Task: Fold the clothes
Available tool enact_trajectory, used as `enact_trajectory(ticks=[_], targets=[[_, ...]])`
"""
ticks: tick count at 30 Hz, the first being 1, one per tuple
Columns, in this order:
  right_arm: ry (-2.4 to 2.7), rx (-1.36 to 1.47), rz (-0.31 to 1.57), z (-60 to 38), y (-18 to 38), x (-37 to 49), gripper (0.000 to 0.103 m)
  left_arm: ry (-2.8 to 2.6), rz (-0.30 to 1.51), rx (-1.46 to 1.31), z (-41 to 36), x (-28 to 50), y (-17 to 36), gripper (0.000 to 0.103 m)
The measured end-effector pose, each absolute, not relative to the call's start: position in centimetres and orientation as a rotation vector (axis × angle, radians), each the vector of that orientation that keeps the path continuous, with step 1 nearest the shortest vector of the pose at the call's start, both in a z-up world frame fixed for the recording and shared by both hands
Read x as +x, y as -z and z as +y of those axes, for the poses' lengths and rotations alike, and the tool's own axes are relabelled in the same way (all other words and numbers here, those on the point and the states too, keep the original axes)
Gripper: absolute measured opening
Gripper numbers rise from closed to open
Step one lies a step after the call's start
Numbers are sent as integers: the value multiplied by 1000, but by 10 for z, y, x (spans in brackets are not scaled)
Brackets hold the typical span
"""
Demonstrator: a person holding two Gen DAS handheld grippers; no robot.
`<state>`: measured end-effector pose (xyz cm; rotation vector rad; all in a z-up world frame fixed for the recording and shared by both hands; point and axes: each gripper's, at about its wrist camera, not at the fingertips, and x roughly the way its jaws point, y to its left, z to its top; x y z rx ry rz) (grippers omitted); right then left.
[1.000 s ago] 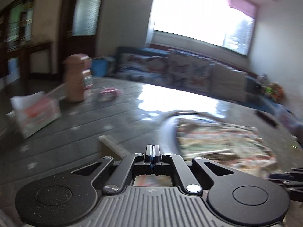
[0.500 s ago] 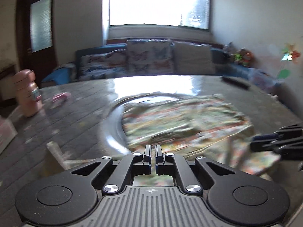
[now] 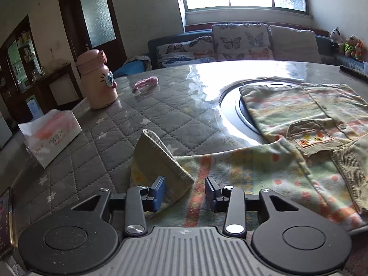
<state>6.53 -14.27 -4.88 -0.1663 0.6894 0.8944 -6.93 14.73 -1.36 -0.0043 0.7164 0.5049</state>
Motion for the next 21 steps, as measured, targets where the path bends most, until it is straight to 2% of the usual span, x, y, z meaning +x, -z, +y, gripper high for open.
enact_trajectory(ticks=[2,5,11,17,21], targets=[[-892,-167,692,-143,49,65,29,-507,715,-11,150,-68,14,32],[-890,-165,693,-145,49,65,29,-487,712,-38,153,-68,9,9],[-883,-145,689,-152,46,66,29,-334,617,-123,131,-69,-28,6],[-851,-110,673,-167,41,70,29,-72,493,-166,82,-59,-72,6],[-809,-85,667,-181,38,75,29,77,457,-171,45,-46,-82,6]])
